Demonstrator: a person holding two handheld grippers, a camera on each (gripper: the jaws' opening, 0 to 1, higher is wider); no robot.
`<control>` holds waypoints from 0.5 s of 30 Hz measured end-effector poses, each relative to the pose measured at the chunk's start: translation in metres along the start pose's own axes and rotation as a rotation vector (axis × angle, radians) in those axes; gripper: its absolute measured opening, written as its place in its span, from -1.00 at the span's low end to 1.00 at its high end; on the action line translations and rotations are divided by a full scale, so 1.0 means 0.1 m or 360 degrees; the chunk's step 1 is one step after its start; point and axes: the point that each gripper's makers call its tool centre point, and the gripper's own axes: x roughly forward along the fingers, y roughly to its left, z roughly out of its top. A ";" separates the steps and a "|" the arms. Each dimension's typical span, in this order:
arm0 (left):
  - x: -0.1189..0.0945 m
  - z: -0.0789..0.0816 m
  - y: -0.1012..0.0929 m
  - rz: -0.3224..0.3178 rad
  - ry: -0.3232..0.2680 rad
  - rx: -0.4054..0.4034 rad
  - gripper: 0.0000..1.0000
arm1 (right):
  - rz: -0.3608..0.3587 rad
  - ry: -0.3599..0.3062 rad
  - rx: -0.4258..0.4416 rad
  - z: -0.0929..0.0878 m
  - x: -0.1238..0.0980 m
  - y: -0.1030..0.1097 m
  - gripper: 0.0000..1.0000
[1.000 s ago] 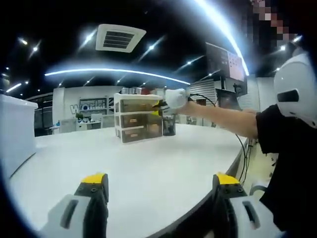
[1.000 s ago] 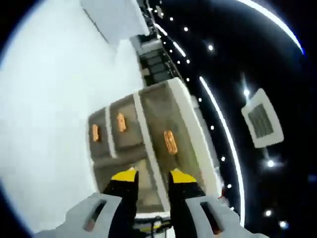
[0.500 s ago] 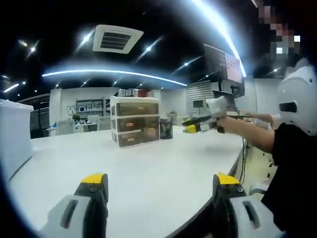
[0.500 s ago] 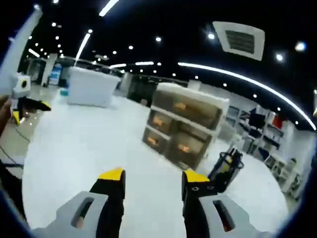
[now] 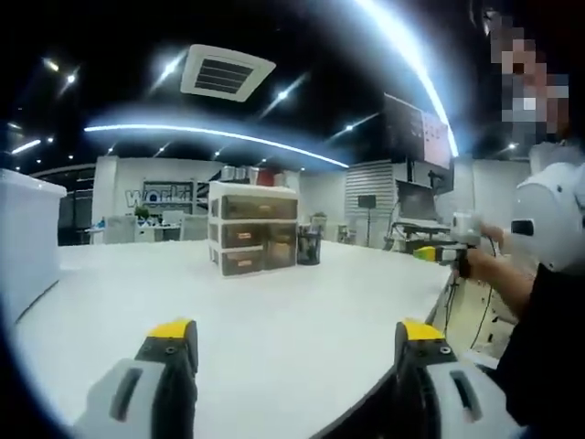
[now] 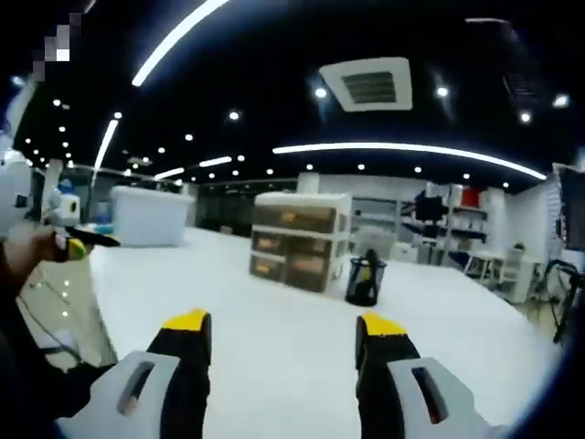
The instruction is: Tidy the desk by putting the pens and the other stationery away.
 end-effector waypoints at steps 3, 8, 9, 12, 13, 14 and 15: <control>-0.03 -0.01 0.01 0.0010 0.0012 0.0001 0.75 | -0.0051 0.0015 -0.0027 -0.03 -0.15 0.01 0.26; -0.08 0.00 0.03 0.0033 0.0003 -0.0006 0.75 | -0.0095 -0.0006 -0.0010 0.02 -0.32 0.01 0.28; -0.08 0.00 0.04 0.0038 0.0000 -0.0008 0.76 | -0.0100 -0.0008 -0.0013 0.03 -0.33 0.02 0.28; -0.10 -0.01 0.06 0.0059 -0.0001 -0.0011 0.76 | -0.0103 -0.0011 -0.0031 0.06 -0.34 0.02 0.28; -0.11 -0.01 0.07 0.0063 -0.0004 -0.0013 0.76 | -0.0103 -0.0011 -0.0034 0.07 -0.34 0.02 0.28; -0.12 0.00 0.07 0.0065 -0.0008 -0.0015 0.76 | -0.0103 -0.0011 -0.0035 0.07 -0.33 0.02 0.28; -0.12 0.00 0.06 0.0066 -0.0010 -0.0016 0.76 | -0.0103 -0.0011 -0.0036 0.07 -0.33 0.02 0.28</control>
